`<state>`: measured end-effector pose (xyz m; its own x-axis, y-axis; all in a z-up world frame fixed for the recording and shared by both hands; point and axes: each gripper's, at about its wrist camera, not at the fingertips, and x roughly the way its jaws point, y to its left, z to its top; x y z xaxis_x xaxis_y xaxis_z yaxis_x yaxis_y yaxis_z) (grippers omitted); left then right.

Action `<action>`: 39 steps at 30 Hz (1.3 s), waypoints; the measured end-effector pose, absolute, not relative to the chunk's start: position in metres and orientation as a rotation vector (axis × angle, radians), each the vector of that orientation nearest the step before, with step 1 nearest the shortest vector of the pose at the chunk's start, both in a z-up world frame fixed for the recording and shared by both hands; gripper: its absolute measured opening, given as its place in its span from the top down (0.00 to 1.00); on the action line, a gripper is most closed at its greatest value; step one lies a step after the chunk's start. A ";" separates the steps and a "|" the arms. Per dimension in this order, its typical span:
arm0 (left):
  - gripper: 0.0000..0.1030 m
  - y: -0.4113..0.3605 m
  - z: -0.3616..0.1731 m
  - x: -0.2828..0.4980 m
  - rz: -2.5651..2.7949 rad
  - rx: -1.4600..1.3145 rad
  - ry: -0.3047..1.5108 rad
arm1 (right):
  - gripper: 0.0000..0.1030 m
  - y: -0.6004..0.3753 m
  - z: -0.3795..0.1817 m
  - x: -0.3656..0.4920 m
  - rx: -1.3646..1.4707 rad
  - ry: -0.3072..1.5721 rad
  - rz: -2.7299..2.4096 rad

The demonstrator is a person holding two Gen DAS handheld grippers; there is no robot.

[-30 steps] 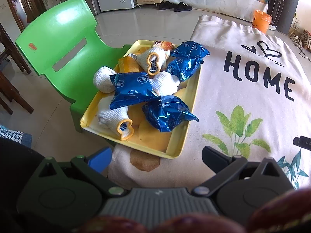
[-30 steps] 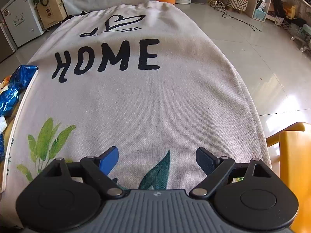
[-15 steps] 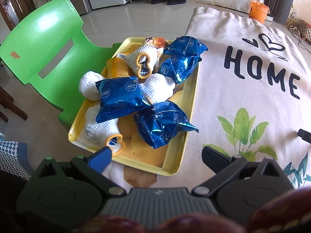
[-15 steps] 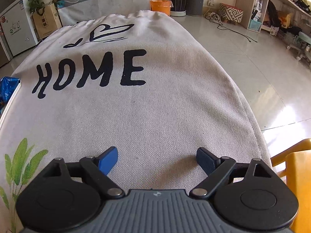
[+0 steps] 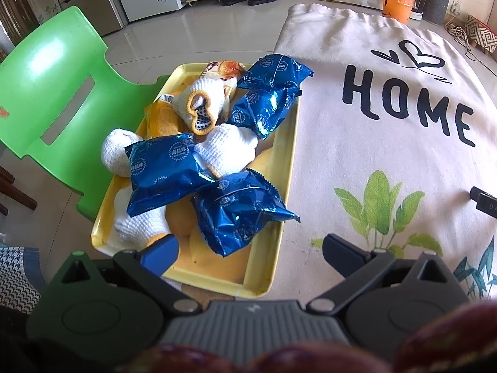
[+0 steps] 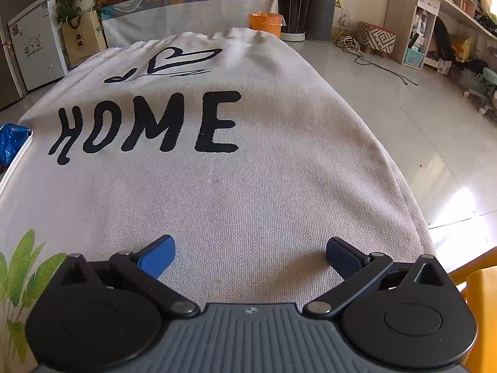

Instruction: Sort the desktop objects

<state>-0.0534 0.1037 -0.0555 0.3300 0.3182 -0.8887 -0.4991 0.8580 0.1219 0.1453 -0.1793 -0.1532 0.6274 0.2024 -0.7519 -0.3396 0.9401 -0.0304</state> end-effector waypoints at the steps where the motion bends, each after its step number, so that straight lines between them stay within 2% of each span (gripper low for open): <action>1: 0.01 0.105 -0.054 -0.053 0.538 -0.180 1.112 | 0.00 -0.179 -0.154 0.146 -0.175 0.827 0.318; 7: 0.01 0.113 -0.051 -0.046 0.538 -0.139 1.110 | 0.00 -0.178 -0.156 0.153 -0.182 0.793 0.347; 23: 0.01 0.106 -0.045 -0.037 0.524 -0.127 1.099 | 0.00 -0.169 -0.149 0.154 -0.175 0.851 0.463; 31: 0.01 0.119 -0.041 -0.051 0.564 -0.146 1.097 | 0.00 -0.102 -0.117 0.112 -0.257 0.789 0.787; 39: 0.01 0.138 -0.038 -0.071 0.615 -0.184 1.089 | 0.00 -0.038 -0.102 0.071 -0.342 0.832 0.944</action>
<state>-0.0707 0.1379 -0.0381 0.3169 0.3763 -0.8706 -0.5514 0.8200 0.1537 0.0711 -0.0383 -0.1023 0.3146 0.5754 -0.7550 -0.8215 0.5635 0.0871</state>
